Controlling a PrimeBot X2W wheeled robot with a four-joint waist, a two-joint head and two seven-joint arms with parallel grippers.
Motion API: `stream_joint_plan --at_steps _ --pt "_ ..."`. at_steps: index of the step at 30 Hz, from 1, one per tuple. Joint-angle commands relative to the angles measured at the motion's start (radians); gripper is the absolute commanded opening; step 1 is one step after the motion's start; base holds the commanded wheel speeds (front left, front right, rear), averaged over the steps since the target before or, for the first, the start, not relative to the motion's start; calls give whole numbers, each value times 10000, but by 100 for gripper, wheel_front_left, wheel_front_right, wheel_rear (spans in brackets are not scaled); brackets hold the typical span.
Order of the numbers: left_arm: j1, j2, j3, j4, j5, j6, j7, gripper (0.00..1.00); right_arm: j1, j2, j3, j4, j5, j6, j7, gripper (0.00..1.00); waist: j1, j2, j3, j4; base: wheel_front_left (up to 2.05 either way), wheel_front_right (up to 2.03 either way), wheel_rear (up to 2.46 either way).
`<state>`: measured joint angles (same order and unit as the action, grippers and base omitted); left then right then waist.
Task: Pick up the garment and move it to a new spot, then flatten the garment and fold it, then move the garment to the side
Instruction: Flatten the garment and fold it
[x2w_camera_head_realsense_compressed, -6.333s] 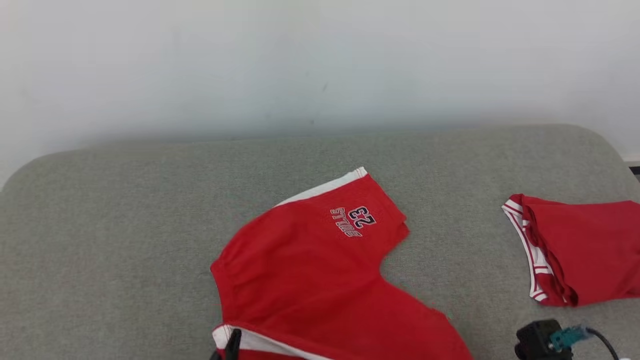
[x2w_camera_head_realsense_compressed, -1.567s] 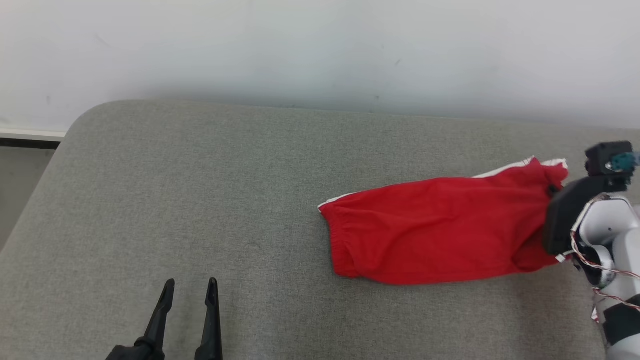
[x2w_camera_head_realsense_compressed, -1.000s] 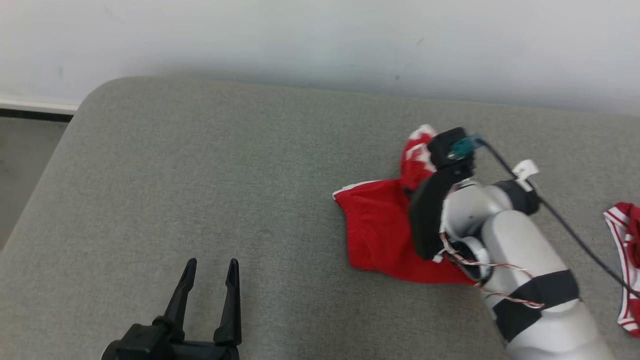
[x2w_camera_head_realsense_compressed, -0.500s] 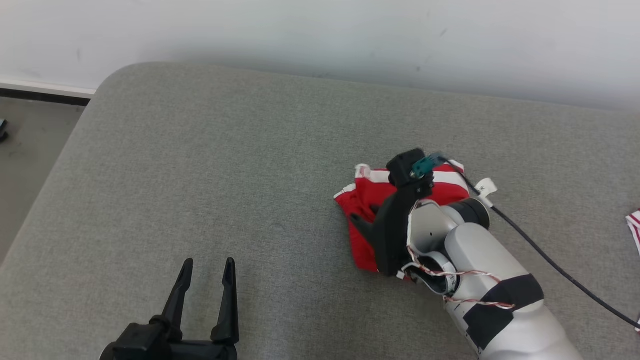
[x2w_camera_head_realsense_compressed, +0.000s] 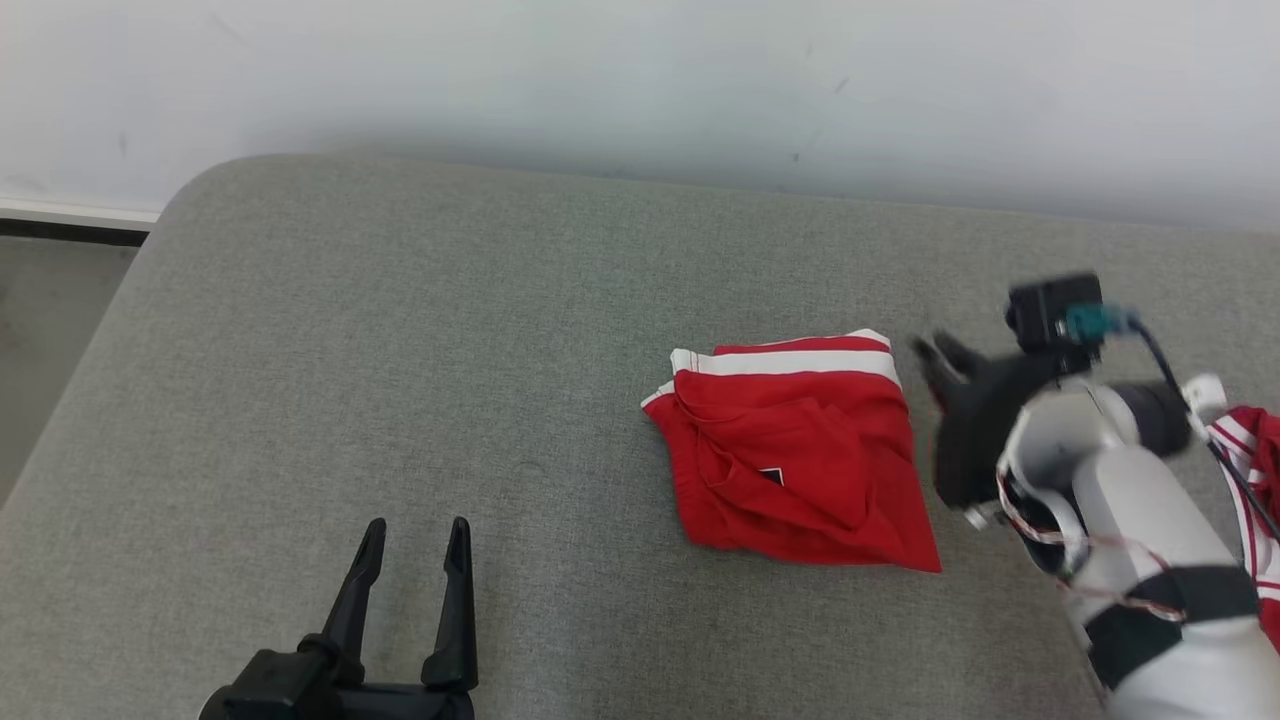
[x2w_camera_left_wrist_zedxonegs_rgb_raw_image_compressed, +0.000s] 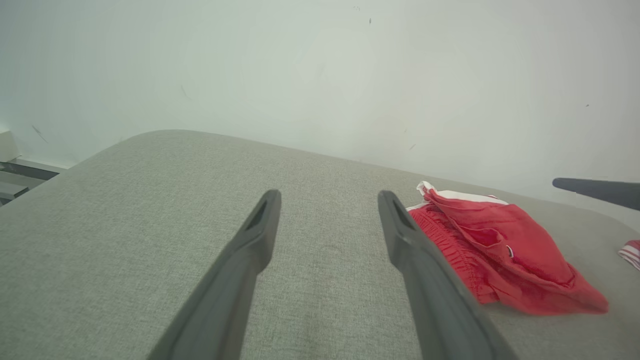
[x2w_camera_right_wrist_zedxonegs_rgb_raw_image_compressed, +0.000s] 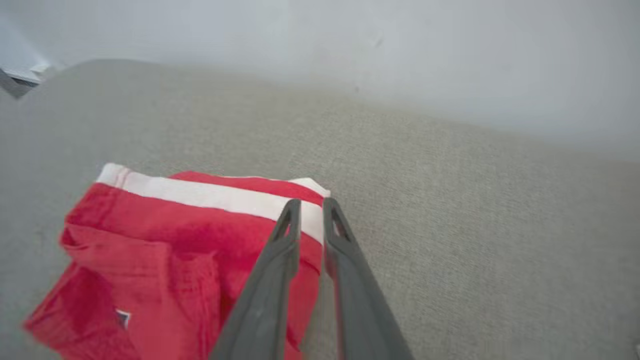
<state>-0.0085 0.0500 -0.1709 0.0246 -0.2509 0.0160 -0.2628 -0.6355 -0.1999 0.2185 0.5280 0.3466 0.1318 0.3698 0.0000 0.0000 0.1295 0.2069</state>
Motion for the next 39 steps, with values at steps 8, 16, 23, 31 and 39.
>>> stream_joint_plan --at_steps 8,16,23,31,39 --pt "47 11 -16 -15 -11 -70 -19 100 1188 -137 286 779 -849 -23 -783 0 0 0 60 56 0 0 0" --pt "182 11 115 61 87 -139 -19 100 1943 611 1941 226 -249 -23 -973 0 0 0 -130 -23 0 0 0" --pt "318 11 226 46 126 -144 -19 100 2475 921 3705 -833 389 -23 -757 0 0 0 -281 -139 0 0 0" --pt "322 11 462 17 205 -142 -19 100 2823 1236 4157 -1924 1379 -23 -1343 0 0 0 -371 -376 0 0 0" --pt "402 12 805 23 200 -207 -19 100 4145 1286 2126 -3363 876 -23 -3255 100 0 0 -975 -787 0 0 0"
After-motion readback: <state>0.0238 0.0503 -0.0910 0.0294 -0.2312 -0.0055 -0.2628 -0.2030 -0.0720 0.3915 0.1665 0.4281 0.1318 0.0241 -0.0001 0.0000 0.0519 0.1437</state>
